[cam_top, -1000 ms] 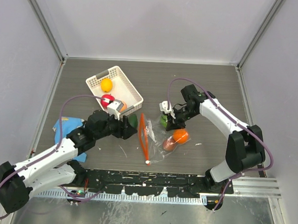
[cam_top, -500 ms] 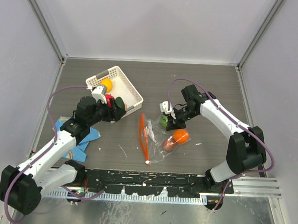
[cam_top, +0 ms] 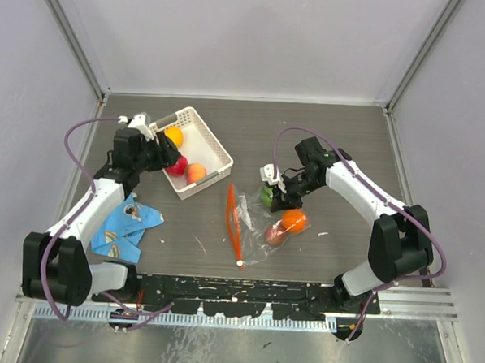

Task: Open the zip-top bag and remove the fake food
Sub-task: Place the fake fruit in the bin.

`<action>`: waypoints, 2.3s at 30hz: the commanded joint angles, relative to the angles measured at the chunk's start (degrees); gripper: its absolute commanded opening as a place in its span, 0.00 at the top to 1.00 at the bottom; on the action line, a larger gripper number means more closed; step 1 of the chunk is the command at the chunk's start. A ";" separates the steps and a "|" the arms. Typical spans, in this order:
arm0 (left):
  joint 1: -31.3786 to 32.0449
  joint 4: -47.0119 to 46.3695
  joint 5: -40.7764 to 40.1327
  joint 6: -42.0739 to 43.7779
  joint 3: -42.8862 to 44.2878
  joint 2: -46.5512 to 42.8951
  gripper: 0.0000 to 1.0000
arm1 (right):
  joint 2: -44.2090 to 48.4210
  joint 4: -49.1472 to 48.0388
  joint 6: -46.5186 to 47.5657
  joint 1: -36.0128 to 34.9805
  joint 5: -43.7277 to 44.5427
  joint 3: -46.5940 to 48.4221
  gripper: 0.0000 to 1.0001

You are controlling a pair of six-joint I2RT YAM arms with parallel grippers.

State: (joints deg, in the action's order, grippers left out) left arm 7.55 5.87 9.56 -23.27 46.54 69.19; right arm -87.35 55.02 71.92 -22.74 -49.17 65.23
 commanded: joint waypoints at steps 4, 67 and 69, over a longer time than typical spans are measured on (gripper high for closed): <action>-0.78 1.72 -12.64 1.85 8.53 8.63 0.93 | 1.41 -0.46 0.85 0.04 -1.28 0.17 0.91; 7.19 -20.83 24.27 -16.02 -16.65 -22.77 0.04 | 20.48 -17.08 -18.21 5.38 0.60 1.08 0.74; 10.32 -20.72 21.72 -15.34 -18.04 -25.39 0.05 | 21.04 -17.91 -20.66 5.43 -0.38 2.18 0.61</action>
State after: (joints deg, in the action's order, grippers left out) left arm 13.32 -10.50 31.77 -38.17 30.15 48.31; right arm -68.97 41.65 57.23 -17.43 -48.34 63.35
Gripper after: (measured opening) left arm 0.960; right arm 0.290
